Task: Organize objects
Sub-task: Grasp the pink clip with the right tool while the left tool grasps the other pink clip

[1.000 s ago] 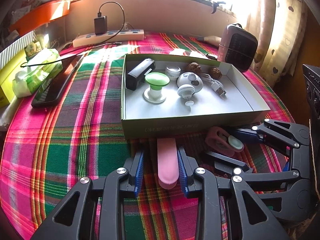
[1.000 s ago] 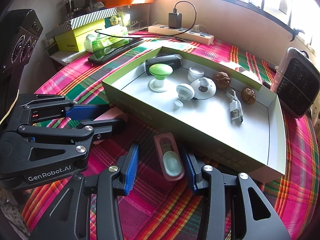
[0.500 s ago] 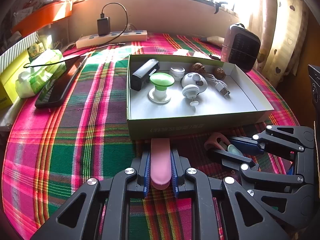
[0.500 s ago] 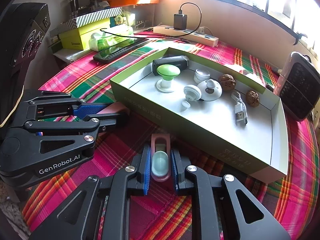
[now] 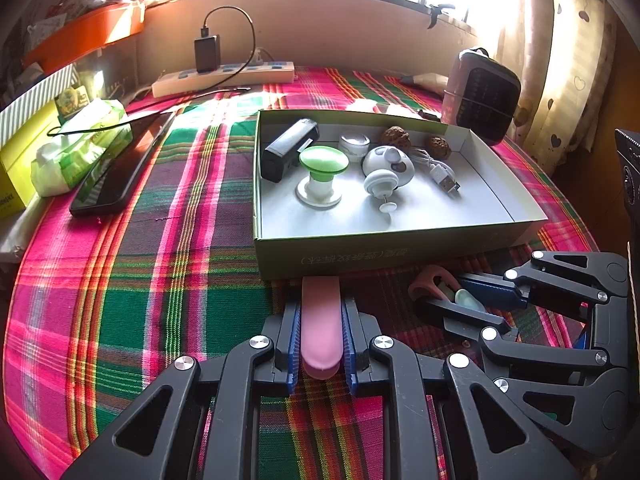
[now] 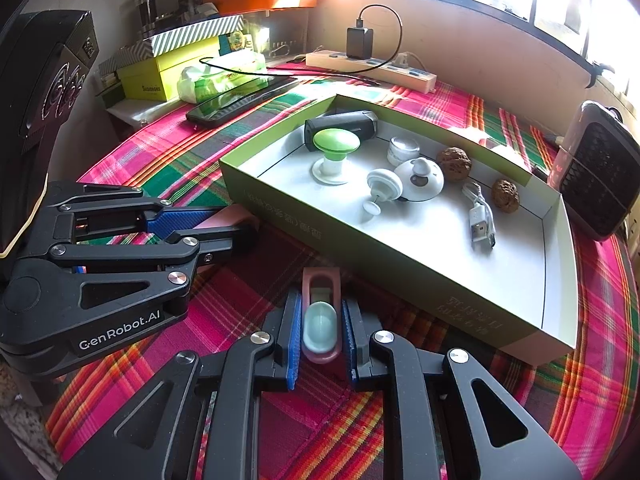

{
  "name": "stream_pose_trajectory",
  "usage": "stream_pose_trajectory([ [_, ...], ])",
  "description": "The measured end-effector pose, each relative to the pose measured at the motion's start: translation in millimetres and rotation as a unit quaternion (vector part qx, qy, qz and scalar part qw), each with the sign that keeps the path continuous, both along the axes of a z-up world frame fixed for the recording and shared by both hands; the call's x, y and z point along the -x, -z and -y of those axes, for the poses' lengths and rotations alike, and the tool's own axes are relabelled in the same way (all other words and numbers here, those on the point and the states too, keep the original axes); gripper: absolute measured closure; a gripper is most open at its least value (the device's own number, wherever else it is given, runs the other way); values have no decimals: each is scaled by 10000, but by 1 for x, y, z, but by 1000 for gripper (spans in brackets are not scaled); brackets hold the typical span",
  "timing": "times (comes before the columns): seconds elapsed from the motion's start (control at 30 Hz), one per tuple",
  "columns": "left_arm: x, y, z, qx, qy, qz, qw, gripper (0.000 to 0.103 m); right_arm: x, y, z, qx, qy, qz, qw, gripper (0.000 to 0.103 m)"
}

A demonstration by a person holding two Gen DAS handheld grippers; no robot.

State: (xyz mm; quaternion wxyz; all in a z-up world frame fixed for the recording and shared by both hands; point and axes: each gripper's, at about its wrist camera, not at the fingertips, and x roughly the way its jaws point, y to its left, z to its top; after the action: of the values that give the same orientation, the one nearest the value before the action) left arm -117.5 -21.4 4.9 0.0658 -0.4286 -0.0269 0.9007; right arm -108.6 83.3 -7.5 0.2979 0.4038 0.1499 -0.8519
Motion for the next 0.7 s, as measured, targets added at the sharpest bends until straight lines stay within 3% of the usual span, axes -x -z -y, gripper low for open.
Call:
stream_pose_trajectory([
  [0.7, -1, -7, -1, -6, 47, -5, 10000, 87, -3, -10, -9, 144, 280, -53, 9995, 85],
])
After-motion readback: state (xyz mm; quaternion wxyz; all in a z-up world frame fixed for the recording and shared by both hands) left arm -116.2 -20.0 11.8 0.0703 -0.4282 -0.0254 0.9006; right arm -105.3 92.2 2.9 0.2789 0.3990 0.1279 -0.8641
